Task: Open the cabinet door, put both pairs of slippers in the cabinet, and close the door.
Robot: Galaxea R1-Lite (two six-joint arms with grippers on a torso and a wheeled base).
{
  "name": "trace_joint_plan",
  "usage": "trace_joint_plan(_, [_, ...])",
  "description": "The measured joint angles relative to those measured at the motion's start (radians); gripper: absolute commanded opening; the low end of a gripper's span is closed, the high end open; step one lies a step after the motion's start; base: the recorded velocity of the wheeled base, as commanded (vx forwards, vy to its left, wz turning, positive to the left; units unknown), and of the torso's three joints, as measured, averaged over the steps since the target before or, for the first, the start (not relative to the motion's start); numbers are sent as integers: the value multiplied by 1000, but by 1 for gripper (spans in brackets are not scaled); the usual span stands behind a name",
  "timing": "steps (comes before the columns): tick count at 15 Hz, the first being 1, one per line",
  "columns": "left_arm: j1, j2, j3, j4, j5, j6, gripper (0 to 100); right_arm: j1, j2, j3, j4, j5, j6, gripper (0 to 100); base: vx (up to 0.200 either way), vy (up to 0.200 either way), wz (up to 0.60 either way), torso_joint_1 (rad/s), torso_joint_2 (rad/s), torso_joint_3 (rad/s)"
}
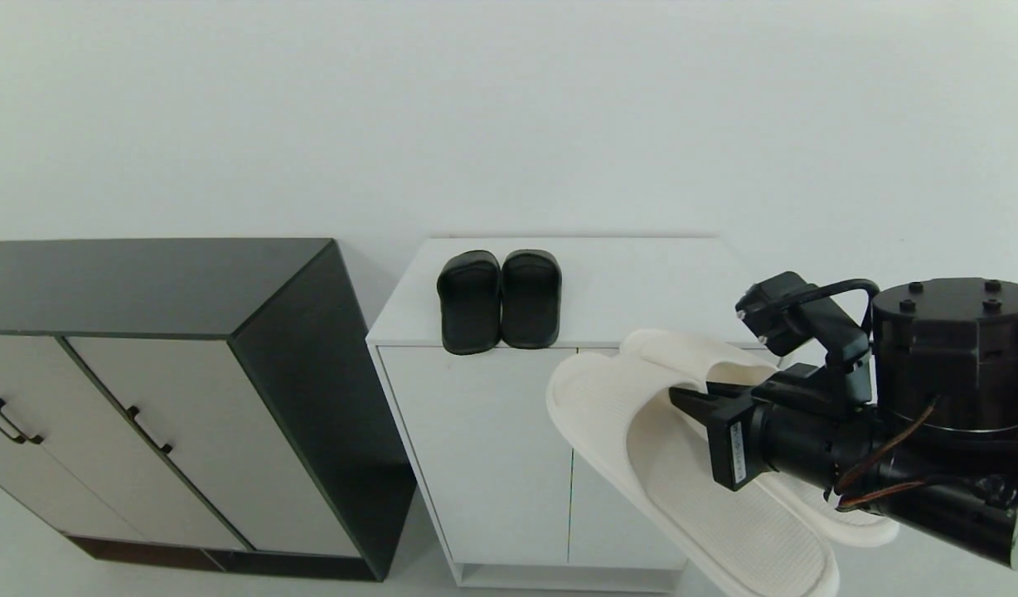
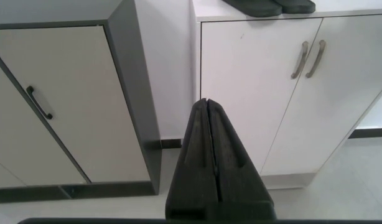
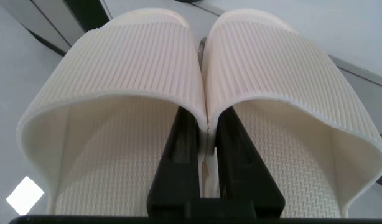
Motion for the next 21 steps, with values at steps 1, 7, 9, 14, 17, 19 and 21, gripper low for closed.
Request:
trace_joint_plan(1, [0,0,0,0,0,0,0,0,0,0,0,0,0,0,0,0,0,0,0,0])
trace_joint_plan(7, [0,0,0,0,0,0,0,0,1,6,0,0,-2,0,0,0,0,-174,403,226])
trace_joint_plan(9, [0,0,0,0,0,0,0,0,4,6,0,0,-4,0,0,0,0,-227,552,322])
trace_joint_plan(14, [0,0,0,0,0,0,0,0,10,8,0,0,-4,0,0,0,0,-212,531,319])
trace_joint_plan(17, [0,0,0,0,0,0,0,0,11,9,0,0,-6,0,0,0,0,-193,507,318])
trace_joint_plan(19, [0,0,0,0,0,0,0,0,12,10,0,-1,-6,0,0,0,0,-173,488,312])
trace_joint_plan(21, [0,0,0,0,0,-1,0,0,14,10,0,-1,-7,0,0,0,0,-158,478,339])
